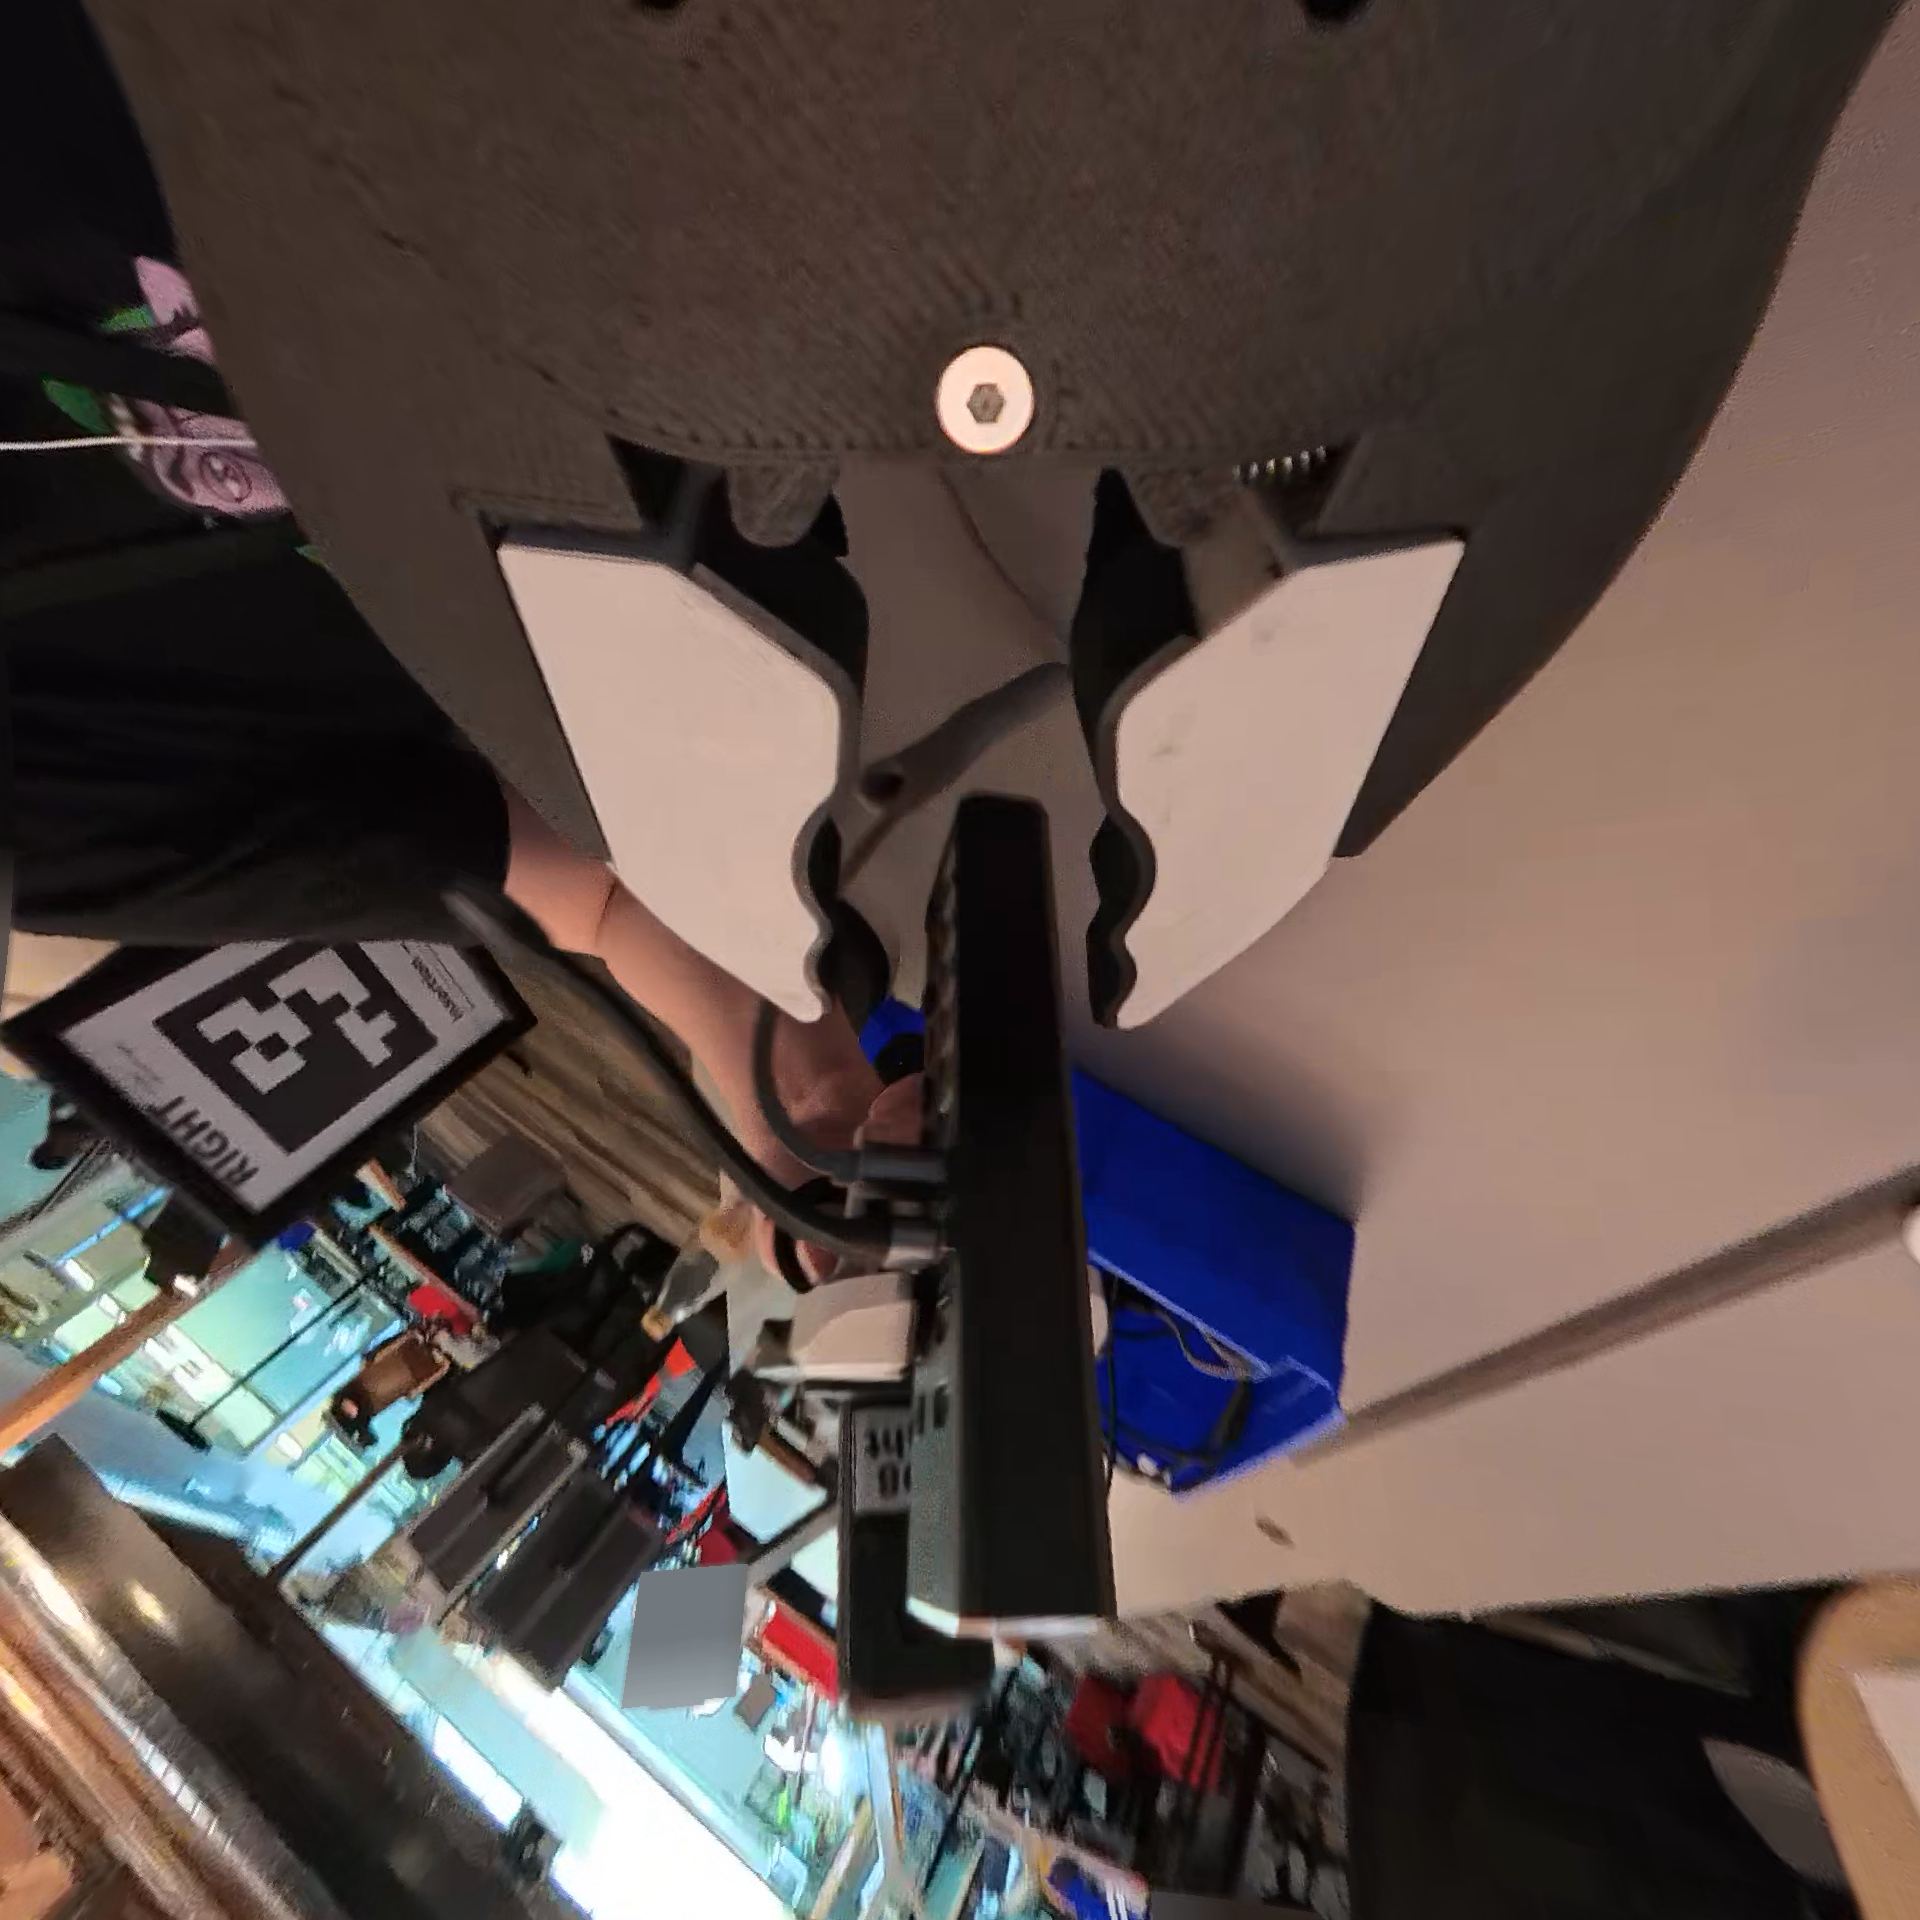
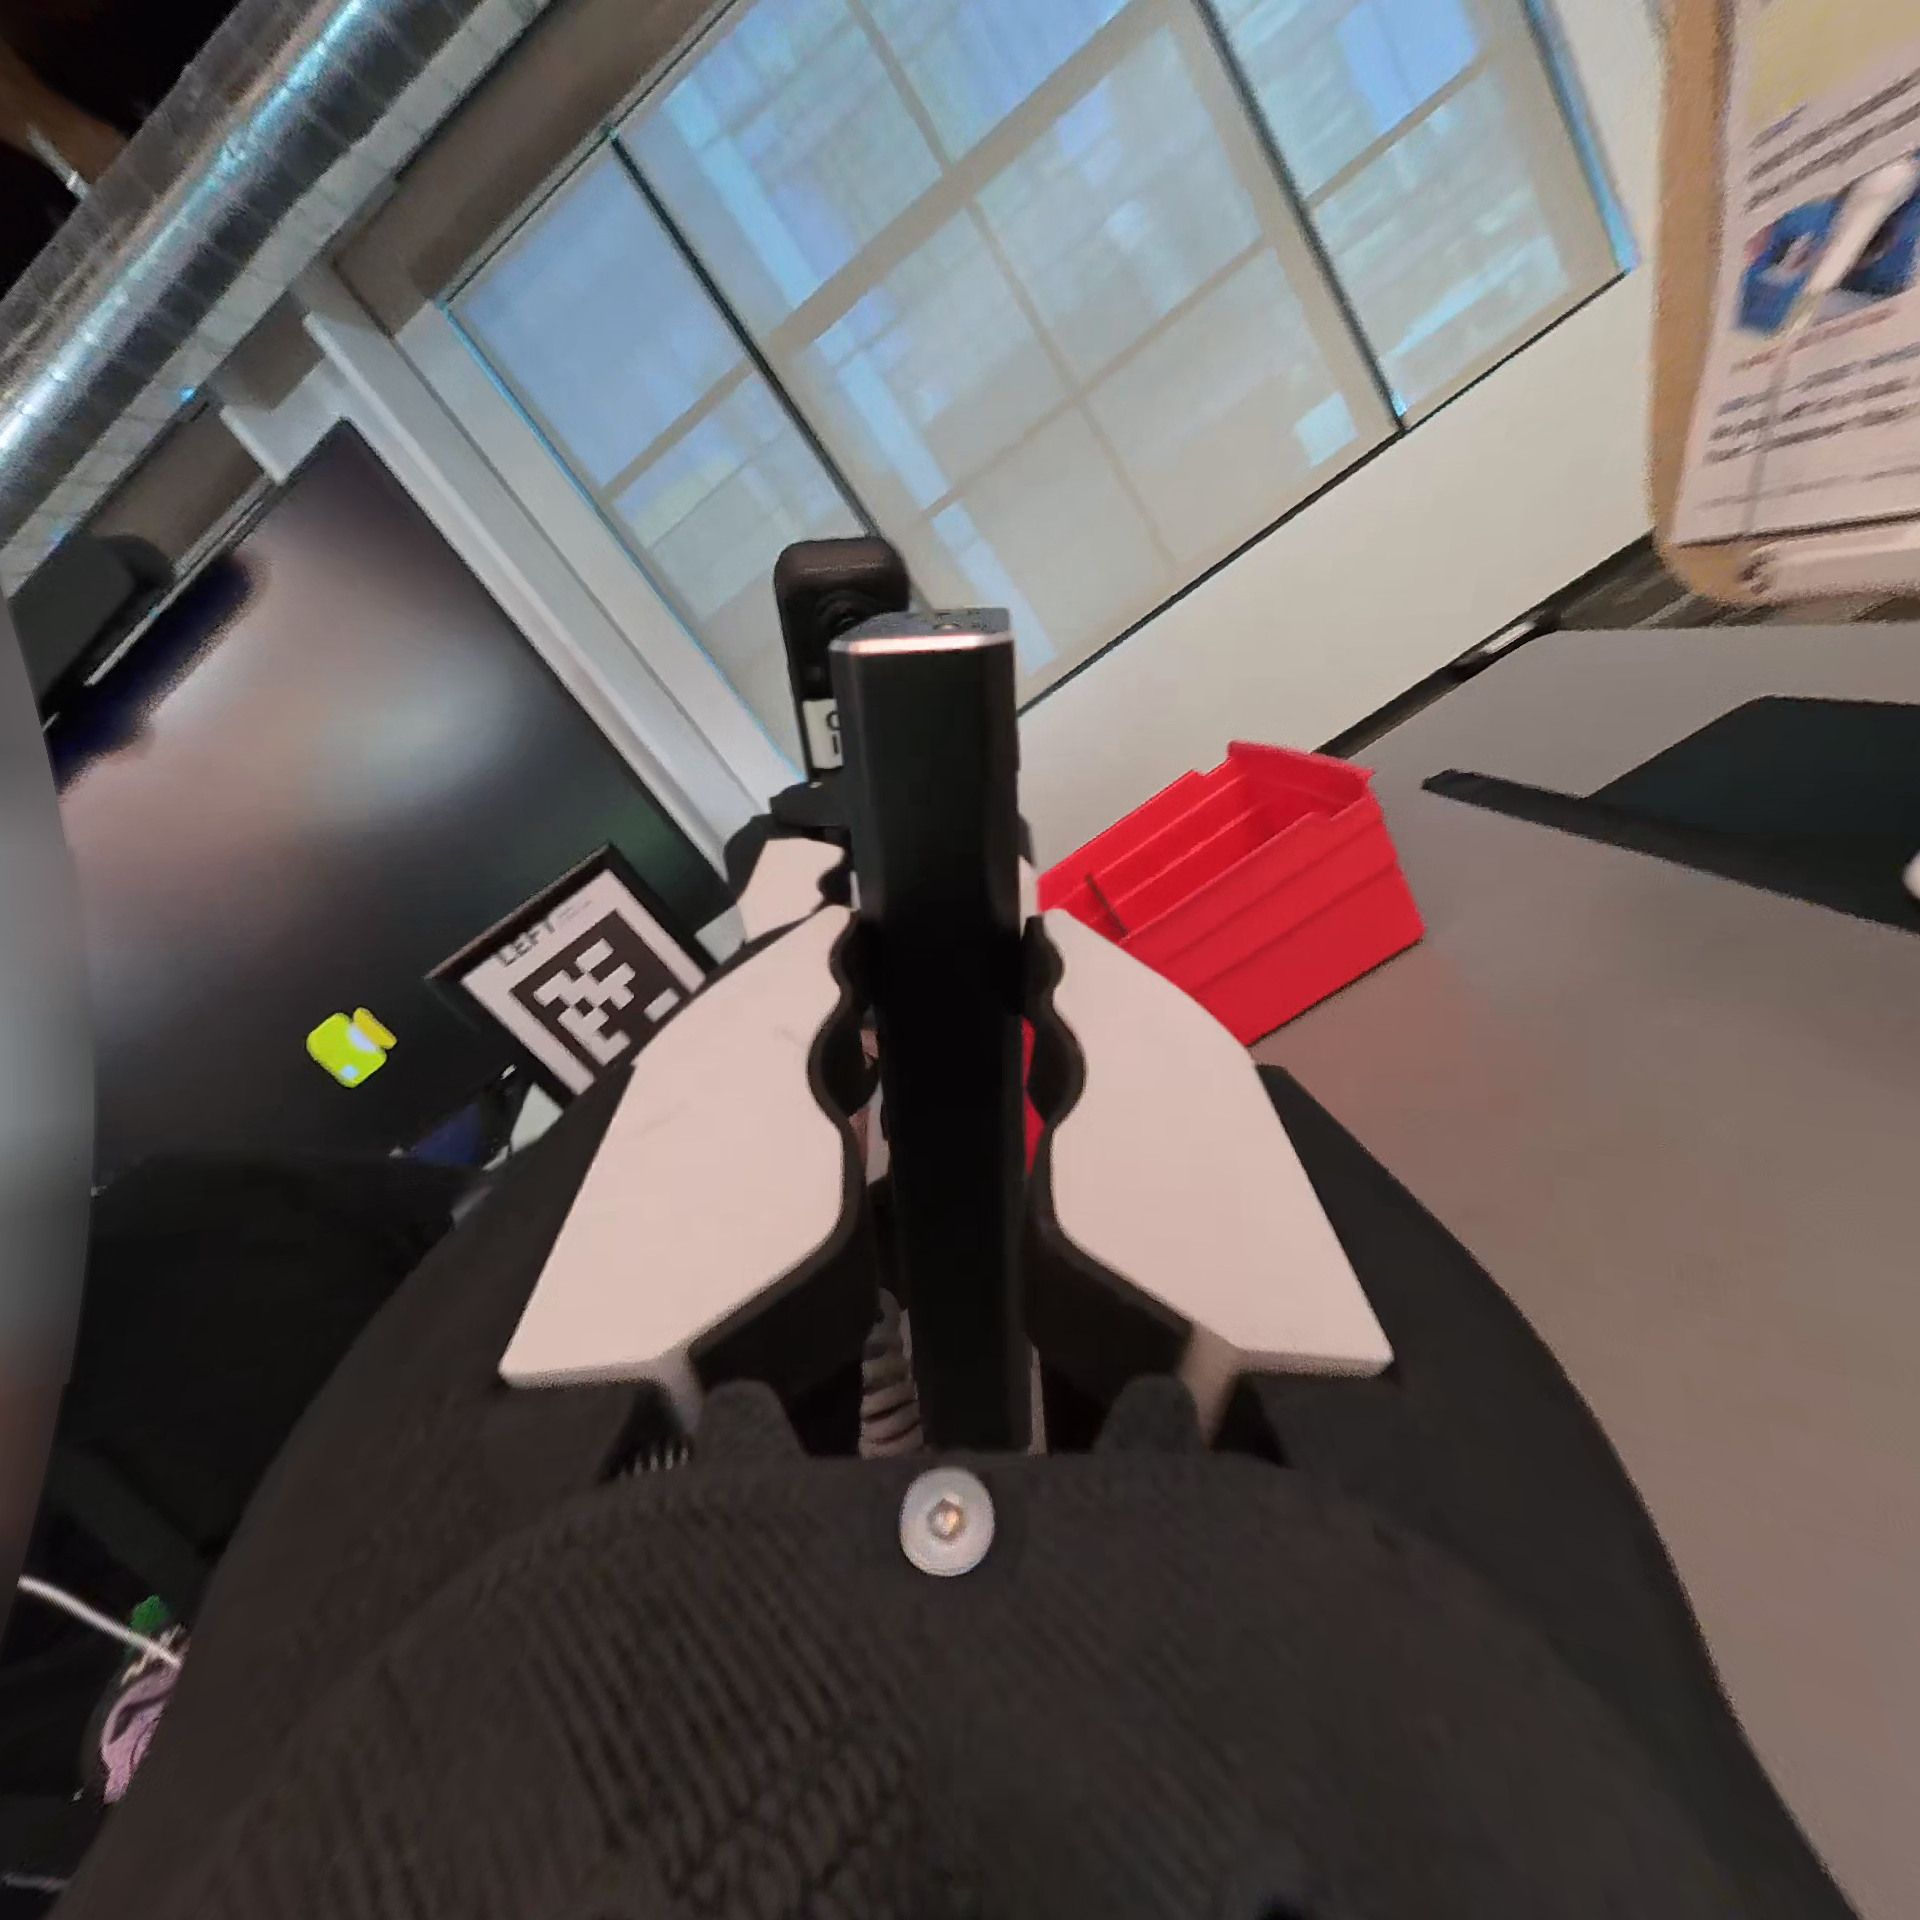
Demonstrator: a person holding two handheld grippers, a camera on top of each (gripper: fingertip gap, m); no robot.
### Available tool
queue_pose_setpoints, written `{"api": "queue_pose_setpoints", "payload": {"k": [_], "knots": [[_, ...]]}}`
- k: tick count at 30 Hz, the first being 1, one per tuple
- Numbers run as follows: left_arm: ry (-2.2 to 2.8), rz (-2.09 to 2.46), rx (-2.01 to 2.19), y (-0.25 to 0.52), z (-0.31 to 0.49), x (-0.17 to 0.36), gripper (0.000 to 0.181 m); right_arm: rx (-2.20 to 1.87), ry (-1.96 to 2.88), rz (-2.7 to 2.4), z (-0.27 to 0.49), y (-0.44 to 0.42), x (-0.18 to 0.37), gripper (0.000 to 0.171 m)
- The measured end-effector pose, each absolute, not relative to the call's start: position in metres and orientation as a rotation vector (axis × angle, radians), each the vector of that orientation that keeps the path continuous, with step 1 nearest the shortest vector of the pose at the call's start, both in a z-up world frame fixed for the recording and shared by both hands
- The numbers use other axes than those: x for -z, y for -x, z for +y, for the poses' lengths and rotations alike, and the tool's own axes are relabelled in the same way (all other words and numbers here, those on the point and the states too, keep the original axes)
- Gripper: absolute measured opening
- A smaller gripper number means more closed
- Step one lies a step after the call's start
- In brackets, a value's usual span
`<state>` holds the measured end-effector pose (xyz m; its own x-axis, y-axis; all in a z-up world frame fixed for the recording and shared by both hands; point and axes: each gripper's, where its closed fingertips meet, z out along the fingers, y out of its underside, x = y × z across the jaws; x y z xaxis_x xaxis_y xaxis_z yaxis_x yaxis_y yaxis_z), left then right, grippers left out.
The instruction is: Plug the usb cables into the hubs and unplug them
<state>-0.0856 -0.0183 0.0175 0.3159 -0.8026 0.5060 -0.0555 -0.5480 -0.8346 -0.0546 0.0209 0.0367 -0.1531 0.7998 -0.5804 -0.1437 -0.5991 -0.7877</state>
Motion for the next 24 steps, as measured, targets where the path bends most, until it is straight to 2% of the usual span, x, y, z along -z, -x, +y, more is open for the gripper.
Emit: {"api": "queue_pose_setpoints", "payload": {"k": [5, 9, 16, 21, 24], "knots": [[1.758, 0.669, 1.162, 0.126, -0.016, -0.051, 0.041, -1.641, 1.447, -0.639, 0.047, 0.018, -0.067, 0.028], [1.697, 0.631, 1.17, 0.139, -0.021, -0.069, 0.039, -1.424, 1.465, -0.654, 0.073, -0.01, -0.115, 0.028], [1.727, 0.686, 1.138, 0.13, -0.026, -0.065, 0.038, -0.809, 1.54, -0.699, 0.123, -0.079, -0.221, 0.028], [1.737, 0.7, 1.144, 0.123, -0.028, -0.063, 0.038, -0.642, 1.538, -0.587, 0.146, -0.141, -0.285, 0.028], [1.742, 0.704, 1.142, 0.119, -0.029, -0.062, 0.038, -0.57, 1.555, -0.507, 0.159, -0.178, -0.301, 0.028]]}}
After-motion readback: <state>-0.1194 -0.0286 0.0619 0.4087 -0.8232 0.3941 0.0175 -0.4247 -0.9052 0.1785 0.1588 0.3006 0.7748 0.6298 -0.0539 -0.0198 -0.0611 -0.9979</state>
